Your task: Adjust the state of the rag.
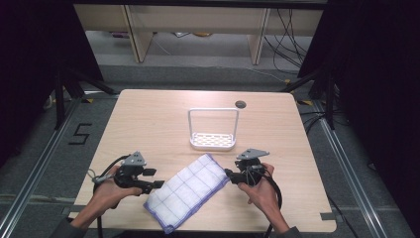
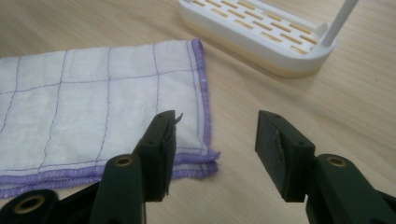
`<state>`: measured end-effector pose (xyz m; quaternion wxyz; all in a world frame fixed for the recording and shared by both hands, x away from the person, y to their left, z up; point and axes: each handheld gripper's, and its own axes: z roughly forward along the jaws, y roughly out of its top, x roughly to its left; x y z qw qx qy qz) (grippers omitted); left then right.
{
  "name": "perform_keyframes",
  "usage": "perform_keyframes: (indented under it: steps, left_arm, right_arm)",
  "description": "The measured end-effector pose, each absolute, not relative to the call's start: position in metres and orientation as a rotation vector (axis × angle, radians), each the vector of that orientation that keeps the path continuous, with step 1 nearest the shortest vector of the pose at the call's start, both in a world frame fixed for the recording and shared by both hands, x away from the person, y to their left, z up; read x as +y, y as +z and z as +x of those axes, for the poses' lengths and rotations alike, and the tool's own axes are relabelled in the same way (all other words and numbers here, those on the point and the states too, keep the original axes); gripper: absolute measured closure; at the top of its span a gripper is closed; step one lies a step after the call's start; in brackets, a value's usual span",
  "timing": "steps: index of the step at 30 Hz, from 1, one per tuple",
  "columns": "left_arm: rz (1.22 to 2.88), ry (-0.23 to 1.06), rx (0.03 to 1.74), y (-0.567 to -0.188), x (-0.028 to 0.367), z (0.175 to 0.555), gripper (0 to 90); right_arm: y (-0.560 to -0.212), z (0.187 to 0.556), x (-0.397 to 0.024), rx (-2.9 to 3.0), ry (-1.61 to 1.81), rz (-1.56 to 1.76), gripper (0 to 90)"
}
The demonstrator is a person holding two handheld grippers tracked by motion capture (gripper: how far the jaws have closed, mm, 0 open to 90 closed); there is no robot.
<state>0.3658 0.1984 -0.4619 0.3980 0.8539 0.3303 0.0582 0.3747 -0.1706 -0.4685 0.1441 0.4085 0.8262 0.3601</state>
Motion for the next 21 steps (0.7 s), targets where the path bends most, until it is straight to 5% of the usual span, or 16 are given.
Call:
perform_keyframes:
  steps: [21]
  left_arm:
    - [2.211,0.08,0.803,-0.475,0.122,0.44,40.3]
  right_arm:
    - [-0.482,0.361,-0.168,2.385,1.005,1.27,45.8]
